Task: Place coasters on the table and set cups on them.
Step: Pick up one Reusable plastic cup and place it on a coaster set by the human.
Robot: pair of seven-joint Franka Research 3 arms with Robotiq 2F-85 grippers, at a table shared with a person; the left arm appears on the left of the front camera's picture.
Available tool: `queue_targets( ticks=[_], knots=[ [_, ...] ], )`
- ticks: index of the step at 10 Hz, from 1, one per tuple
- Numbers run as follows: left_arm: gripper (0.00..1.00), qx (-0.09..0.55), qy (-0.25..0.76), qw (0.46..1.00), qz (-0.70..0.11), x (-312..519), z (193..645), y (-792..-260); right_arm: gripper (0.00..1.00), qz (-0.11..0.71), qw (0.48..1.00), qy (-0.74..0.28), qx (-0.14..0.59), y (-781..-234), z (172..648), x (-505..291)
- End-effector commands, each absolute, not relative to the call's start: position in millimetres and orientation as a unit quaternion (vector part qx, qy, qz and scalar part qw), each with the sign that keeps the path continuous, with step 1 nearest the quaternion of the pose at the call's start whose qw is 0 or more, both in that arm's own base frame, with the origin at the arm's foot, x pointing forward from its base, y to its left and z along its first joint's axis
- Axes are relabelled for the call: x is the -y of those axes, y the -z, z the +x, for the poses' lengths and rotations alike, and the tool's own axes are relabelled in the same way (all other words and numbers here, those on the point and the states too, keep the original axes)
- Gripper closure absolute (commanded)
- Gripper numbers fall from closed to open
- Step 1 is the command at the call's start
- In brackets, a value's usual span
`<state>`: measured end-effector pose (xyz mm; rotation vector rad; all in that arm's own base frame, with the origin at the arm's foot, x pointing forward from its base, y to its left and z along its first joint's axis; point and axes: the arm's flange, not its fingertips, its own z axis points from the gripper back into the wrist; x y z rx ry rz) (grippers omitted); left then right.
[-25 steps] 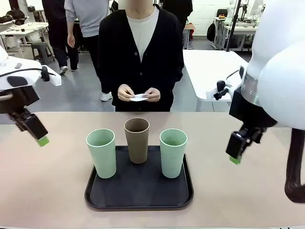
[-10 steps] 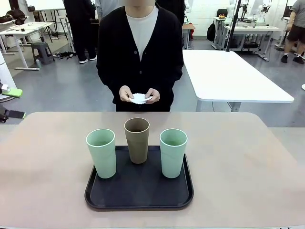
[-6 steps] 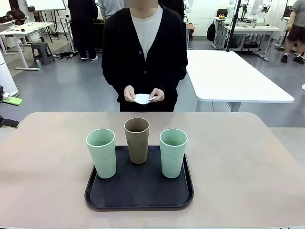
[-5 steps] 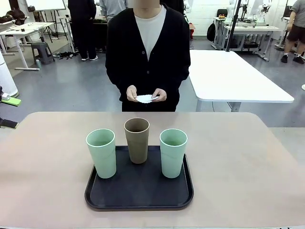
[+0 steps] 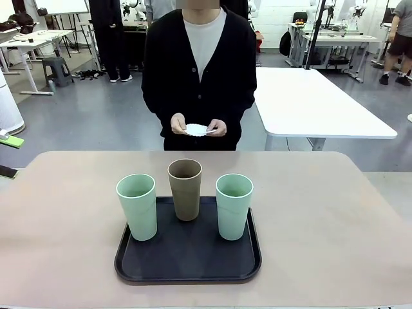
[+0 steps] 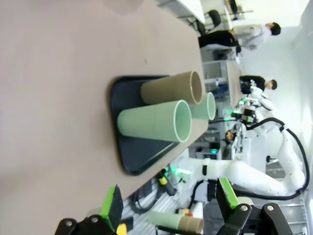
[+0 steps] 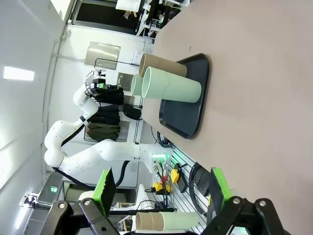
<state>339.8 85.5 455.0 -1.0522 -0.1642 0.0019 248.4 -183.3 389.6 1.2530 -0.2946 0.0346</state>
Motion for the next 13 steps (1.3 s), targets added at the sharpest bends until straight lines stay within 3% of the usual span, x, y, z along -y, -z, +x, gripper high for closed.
queue_targets(
  ticks=[1, 13],
  knots=[
    [0.00, 0.083, -0.002, 0.858, -0.507, -85.6, 341.2, -455.0, 0.00, 0.584, 0.799, -0.015, 0.141, -389.0, 249.2, 184.3],
    [0.00, 0.083, -0.002, 0.858, -0.507, -85.6, 341.2, -455.0, 0.00, 0.584, 0.799, -0.015, 0.141, -389.0, 249.2, 184.3]
  ],
)
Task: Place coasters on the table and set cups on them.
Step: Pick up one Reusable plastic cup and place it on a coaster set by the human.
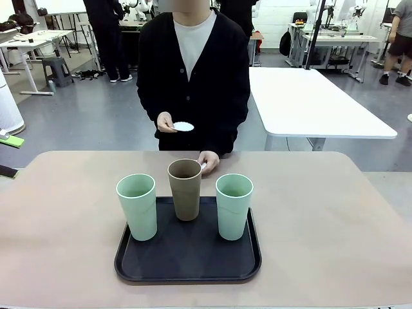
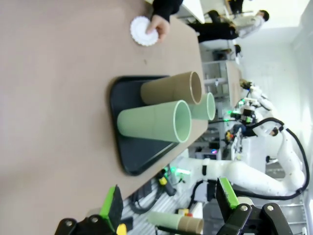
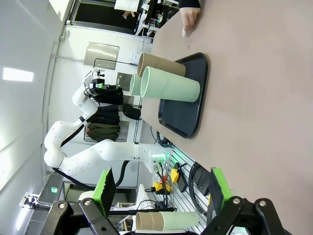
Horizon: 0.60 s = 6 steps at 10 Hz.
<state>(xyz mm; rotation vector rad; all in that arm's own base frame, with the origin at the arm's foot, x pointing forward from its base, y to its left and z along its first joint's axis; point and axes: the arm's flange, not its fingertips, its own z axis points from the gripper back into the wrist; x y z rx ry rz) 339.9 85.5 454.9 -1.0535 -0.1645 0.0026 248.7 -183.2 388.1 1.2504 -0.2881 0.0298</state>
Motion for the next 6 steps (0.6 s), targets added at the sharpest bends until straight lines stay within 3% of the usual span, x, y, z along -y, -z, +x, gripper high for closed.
queue_targets(
  ticks=[1, 6],
  knots=[
    [0.00, 0.083, -0.002, 0.858, -0.507, -85.6, 341.2, -455.0, 0.00, 0.584, 0.799, -0.015, 0.141, -389.0, 249.2, 184.3],
    [0.00, 0.083, -0.002, 0.858, -0.507, -85.6, 341.2, -455.0, 0.00, 0.584, 0.799, -0.015, 0.141, -389.0, 249.2, 184.3]
  ],
)
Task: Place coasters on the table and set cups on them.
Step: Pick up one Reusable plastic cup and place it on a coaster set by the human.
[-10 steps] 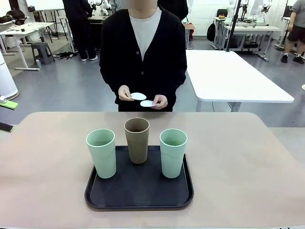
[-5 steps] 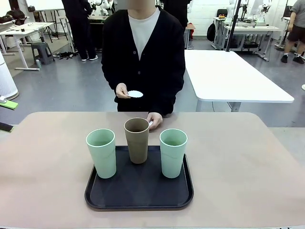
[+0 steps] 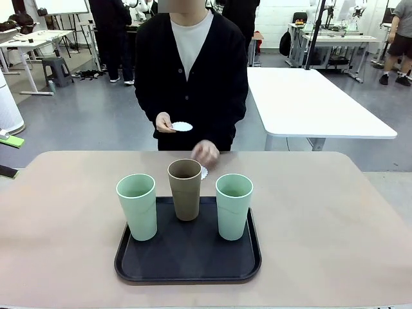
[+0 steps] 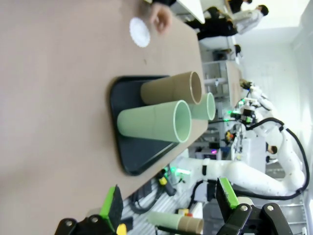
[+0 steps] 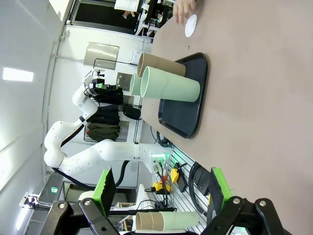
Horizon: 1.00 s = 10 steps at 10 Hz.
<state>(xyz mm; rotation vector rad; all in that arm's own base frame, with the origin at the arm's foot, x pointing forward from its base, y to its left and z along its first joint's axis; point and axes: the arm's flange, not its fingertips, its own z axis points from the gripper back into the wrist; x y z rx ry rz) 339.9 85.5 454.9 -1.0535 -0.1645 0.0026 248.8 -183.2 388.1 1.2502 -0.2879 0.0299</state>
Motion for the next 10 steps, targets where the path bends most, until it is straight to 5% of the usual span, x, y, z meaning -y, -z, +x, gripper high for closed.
queue_targets(
  ticks=[1, 3, 4, 6, 10],
  knots=[
    [0.00, 0.083, -0.002, 0.858, -0.507, -86, 341, -455, 0.00, 0.584, 0.799, -0.015, 0.141, -389, 249, 184],
    [0.00, 0.078, -0.001, 0.861, -0.502, -85, 340, -455, 0.00, 0.584, 0.799, -0.015, 0.141, -389, 249, 184],
    [0.00, 0.065, 0.112, 0.843, -0.523, -81, 346, -460, 0.00, 0.584, 0.799, -0.015, 0.141, -389, 249, 184],
    [0.00, 0.102, 0.330, 0.831, -0.435, -41, 343, -474, 0.00, 0.584, 0.799, -0.015, 0.141, -389, 249, 184],
    [0.00, 0.060, 0.567, 0.763, -0.305, 37, 338, -469, 0.00, 0.584, 0.799, -0.015, 0.141, -389, 249, 184]
  ],
)
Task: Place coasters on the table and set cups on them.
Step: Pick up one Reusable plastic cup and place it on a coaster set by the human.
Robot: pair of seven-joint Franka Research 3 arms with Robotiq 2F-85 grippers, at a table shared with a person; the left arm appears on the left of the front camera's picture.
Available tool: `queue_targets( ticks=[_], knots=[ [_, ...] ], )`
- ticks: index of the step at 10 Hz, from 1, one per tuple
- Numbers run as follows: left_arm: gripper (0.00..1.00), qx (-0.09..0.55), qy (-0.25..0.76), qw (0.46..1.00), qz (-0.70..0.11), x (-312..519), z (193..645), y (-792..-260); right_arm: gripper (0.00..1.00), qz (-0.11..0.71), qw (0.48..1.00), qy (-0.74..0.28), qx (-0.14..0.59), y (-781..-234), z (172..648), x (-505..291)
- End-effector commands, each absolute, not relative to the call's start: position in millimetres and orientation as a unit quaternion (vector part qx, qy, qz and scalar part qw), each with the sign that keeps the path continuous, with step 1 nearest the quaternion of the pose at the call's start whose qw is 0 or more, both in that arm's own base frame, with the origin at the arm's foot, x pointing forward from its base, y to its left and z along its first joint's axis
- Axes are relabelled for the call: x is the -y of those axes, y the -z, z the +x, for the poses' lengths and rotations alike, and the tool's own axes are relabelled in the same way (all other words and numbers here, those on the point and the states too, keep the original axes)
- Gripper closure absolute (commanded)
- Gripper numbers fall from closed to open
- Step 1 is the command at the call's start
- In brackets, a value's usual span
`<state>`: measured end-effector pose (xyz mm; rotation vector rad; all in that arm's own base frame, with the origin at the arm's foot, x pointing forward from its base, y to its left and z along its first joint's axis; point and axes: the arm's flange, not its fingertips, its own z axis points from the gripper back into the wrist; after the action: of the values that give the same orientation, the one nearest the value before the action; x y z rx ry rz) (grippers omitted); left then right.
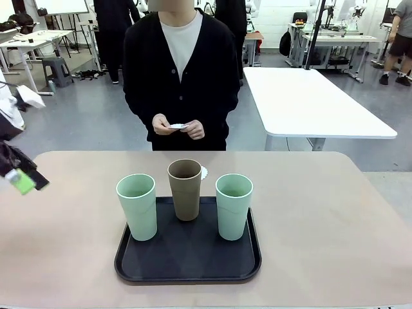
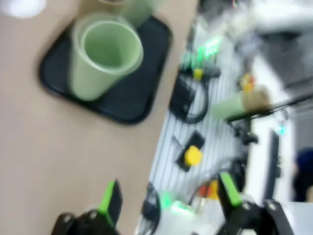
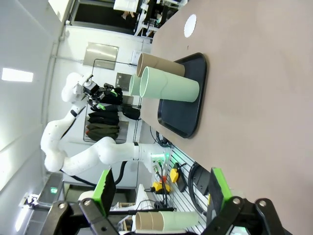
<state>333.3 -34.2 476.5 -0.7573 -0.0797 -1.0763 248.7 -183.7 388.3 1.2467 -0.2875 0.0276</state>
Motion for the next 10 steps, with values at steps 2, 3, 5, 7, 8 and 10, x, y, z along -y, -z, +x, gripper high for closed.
queue_targets(
  ticks=[2, 3, 5, 7, 8, 10],
  knots=[
    [0.00, 0.047, 0.637, 0.732, -0.236, 67, 340, -459, 0.00, 0.584, 0.799, -0.015, 0.141, -389, 249, 184],
    [0.00, 0.068, 0.662, 0.720, -0.198, 78, 340, -454, 0.00, 0.584, 0.799, -0.015, 0.141, -389, 249, 184],
    [0.00, 0.120, 0.672, 0.710, -0.174, 89, 346, -445, 0.00, 0.584, 0.799, -0.015, 0.141, -389, 249, 184],
    [0.00, 0.154, 0.662, 0.707, -0.192, 84, 355, -437, 0.00, 0.584, 0.799, -0.015, 0.141, -389, 249, 184],
    [0.00, 0.182, 0.661, 0.699, -0.203, 80, 356, -435, 0.00, 0.584, 0.799, -0.015, 0.141, -389, 249, 184],
    [0.00, 0.211, 0.654, 0.693, -0.217, 75, 354, -429, 0.00, 0.584, 0.799, -0.015, 0.141, -389, 249, 184]
  ],
)
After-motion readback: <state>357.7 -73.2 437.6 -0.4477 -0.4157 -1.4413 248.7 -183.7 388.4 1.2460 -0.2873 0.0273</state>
